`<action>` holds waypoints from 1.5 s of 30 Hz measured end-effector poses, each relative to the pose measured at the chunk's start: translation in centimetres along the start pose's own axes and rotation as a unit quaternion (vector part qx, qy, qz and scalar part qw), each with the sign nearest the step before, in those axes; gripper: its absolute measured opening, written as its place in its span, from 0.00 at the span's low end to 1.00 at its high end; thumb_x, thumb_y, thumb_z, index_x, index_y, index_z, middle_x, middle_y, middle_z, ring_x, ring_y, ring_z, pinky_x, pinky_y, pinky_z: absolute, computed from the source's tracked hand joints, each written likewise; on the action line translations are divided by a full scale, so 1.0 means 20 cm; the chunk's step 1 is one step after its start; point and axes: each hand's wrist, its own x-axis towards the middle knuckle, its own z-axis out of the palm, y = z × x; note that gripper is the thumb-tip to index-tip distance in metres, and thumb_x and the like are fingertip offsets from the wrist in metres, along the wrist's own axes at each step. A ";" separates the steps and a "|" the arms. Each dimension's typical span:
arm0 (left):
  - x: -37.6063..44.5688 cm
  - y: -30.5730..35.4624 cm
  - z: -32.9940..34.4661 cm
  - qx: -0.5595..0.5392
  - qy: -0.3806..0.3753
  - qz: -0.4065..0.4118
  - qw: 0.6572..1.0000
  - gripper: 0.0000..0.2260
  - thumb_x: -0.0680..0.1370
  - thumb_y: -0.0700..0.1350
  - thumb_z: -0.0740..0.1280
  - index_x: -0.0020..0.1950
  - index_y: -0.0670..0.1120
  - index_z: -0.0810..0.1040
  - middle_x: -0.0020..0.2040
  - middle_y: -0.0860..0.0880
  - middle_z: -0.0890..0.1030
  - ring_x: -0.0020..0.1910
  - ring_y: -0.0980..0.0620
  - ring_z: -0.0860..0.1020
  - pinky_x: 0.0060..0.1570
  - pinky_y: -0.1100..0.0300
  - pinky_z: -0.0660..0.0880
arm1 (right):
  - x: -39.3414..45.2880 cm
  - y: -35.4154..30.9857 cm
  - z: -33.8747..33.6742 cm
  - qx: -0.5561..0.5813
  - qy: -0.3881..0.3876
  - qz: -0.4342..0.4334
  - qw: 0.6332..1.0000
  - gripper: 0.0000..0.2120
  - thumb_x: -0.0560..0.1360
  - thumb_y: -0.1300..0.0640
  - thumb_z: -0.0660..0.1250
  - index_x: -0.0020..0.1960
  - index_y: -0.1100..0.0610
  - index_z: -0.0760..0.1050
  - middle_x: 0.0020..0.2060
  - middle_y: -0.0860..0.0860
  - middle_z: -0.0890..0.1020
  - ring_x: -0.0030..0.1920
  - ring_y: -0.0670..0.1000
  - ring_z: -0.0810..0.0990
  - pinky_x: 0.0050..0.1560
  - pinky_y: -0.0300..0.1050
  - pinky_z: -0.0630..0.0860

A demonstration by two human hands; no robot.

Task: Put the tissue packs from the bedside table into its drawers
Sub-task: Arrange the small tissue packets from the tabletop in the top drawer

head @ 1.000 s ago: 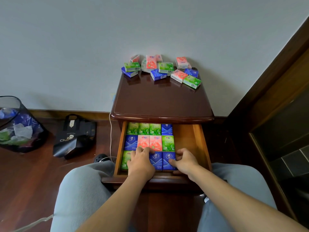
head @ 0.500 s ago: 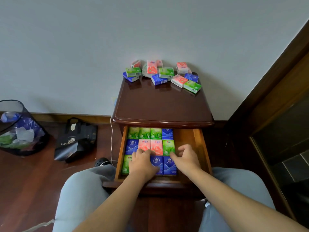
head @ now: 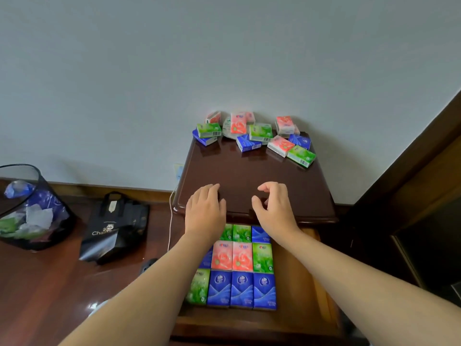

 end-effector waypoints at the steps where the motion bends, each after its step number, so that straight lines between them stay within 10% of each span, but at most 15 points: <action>1: 0.05 -0.02 0.02 0.021 -0.017 -0.006 1.000 0.24 0.87 0.52 0.55 0.82 0.47 0.61 0.82 0.48 0.63 0.82 0.48 0.58 0.80 0.49 0.55 | 0.05 -0.01 0.03 0.006 -0.004 0.002 1.000 0.14 0.81 0.51 0.69 0.64 0.50 0.71 0.59 0.46 0.70 0.54 0.48 0.77 0.58 0.48 0.78; 10: 0.48 -0.13 0.15 0.051 0.058 -0.044 0.996 0.35 0.86 0.56 0.54 0.84 0.42 0.38 0.85 0.40 0.45 0.84 0.43 0.48 0.82 0.47 0.53 | 0.48 0.00 0.23 -0.032 -0.031 -0.069 0.997 0.20 0.76 0.53 0.74 0.64 0.48 0.71 0.59 0.43 0.71 0.49 0.40 0.75 0.52 0.35 0.71; 20: 1.07 -0.10 0.18 0.072 0.194 0.019 0.978 0.32 0.81 0.52 0.67 0.82 0.46 0.62 0.80 0.38 0.61 0.78 0.36 0.63 0.76 0.42 0.63 | 0.56 0.04 0.26 0.039 0.045 -0.038 0.997 0.23 0.72 0.56 0.78 0.58 0.40 0.69 0.52 0.38 0.75 0.40 0.44 0.79 0.44 0.22 0.70; 37: 0.69 -0.04 0.11 0.056 0.206 0.127 0.969 0.12 0.75 0.41 0.75 0.56 0.40 0.79 0.64 0.41 0.80 0.67 0.38 0.77 0.63 0.45 0.75 | 0.54 -0.01 0.25 0.071 0.082 -0.026 0.994 0.23 0.74 0.56 0.76 0.63 0.44 0.68 0.57 0.40 0.70 0.40 0.44 0.79 0.44 0.27 0.73; 45: 0.55 -0.03 0.11 -0.002 0.110 0.063 0.992 0.14 0.79 0.48 0.72 0.59 0.44 0.72 0.69 0.46 0.75 0.76 0.43 0.67 0.70 0.47 0.69 | 0.63 -0.02 0.25 -0.092 0.192 0.045 0.976 0.26 0.75 0.55 0.73 0.71 0.54 0.69 0.71 0.53 0.70 0.68 0.56 0.71 0.65 0.53 0.74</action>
